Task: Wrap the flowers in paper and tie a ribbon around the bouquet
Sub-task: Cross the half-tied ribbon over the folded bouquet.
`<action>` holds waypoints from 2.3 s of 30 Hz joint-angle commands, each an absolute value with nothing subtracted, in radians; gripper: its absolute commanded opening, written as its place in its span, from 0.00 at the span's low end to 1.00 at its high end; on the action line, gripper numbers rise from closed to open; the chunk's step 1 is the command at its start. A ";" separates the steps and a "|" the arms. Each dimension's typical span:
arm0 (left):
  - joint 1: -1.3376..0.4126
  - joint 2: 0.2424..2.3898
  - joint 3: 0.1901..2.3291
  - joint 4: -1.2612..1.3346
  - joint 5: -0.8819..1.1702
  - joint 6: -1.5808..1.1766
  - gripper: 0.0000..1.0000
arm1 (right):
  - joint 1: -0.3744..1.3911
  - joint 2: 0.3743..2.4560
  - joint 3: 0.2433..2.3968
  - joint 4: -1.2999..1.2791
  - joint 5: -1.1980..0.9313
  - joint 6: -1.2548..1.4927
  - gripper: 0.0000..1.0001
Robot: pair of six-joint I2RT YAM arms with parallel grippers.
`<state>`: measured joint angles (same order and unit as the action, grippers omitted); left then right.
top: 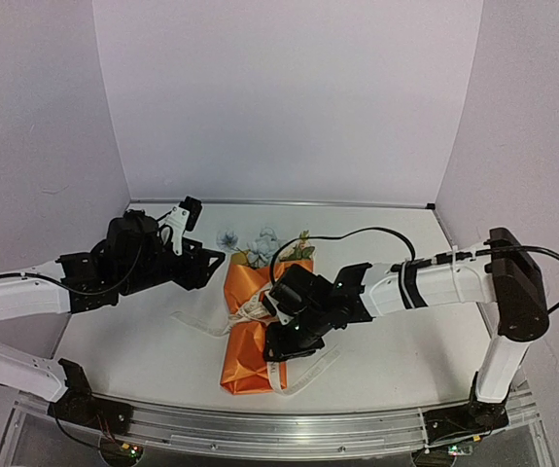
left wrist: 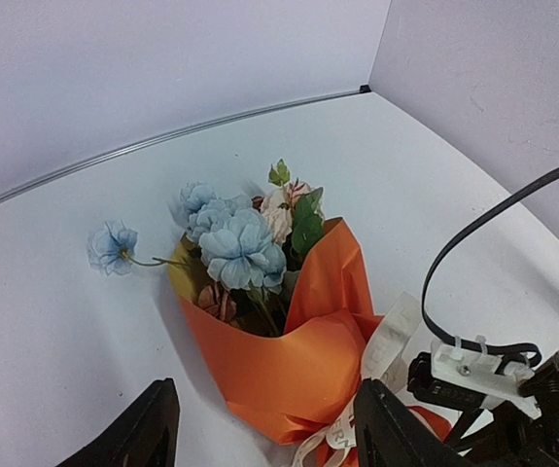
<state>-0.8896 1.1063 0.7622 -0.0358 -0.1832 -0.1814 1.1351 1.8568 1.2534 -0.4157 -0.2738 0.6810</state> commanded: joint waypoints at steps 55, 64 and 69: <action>-0.983 1.636 1.088 -0.008 -0.016 0.445 0.10 | 1.107 1.742 1.118 -0.333 -0.350 0.669 0.00; -0.966 1.488 0.911 0.150 -0.044 0.225 0.00 | 1.104 1.678 1.063 -0.334 -0.322 0.663 0.00; -0.963 1.384 0.791 0.244 -0.086 0.098 0.00 | 1.091 1.667 1.051 -0.335 -0.290 0.686 0.00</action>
<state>-0.9708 1.4848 0.8631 0.1005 -0.0398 0.2467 1.1052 1.7050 1.0638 -0.3435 -0.3400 0.6775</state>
